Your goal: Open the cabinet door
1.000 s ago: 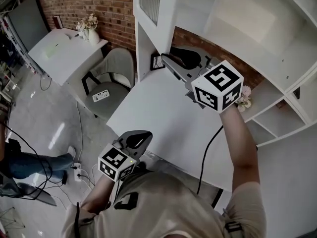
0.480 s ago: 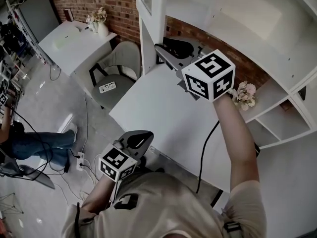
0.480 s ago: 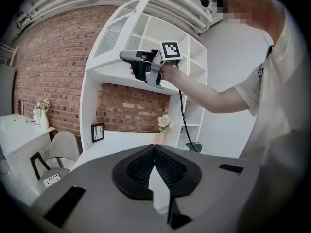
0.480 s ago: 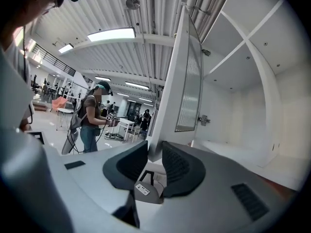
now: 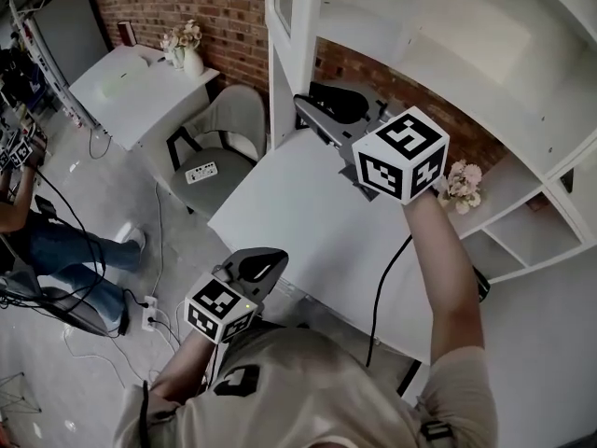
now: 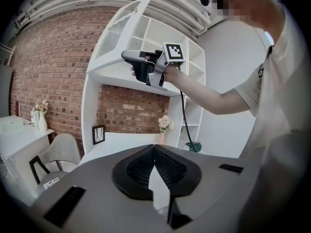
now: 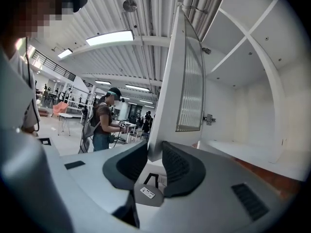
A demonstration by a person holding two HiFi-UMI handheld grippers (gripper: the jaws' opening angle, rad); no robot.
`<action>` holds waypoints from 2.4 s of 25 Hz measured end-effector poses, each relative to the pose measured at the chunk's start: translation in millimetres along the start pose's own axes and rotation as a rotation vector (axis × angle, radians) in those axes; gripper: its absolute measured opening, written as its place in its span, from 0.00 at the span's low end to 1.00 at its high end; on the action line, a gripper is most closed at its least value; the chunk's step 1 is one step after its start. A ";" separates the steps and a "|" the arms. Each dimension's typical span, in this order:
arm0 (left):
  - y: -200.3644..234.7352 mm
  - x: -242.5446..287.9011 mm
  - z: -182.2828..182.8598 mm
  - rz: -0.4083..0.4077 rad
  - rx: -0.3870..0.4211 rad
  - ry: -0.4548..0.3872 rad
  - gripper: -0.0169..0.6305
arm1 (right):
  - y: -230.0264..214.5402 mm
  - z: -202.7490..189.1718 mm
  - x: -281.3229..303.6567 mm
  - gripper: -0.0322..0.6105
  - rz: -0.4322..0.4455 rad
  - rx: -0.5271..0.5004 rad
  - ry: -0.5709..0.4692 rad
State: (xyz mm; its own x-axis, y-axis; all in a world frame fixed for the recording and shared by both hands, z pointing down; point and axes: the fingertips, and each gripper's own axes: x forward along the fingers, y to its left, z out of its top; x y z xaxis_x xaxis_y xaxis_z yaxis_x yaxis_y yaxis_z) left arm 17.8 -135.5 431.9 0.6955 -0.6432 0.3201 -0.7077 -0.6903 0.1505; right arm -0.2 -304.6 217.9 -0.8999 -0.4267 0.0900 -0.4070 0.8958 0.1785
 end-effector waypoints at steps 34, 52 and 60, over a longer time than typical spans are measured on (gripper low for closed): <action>71.7 -78.5 1.2 0.039 -0.019 -0.105 0.05 | 72.4 27.2 112.3 0.22 -0.075 -0.124 0.055; 117.4 -116.8 -13.6 0.064 -0.058 -0.118 0.05 | 86.3 34.0 169.9 0.21 -0.113 -0.160 0.057; 141.7 -132.4 -19.7 0.074 -0.085 -0.125 0.05 | 88.3 35.5 197.3 0.19 -0.124 -0.174 0.055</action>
State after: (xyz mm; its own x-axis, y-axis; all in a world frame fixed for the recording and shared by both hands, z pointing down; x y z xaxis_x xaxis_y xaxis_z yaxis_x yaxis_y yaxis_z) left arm -177.1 -141.6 429.3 0.6476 -0.7310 0.2152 -0.7617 -0.6125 0.2113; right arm -219.3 -305.3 216.7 -0.8325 -0.5432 0.1095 -0.4767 0.8028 0.3580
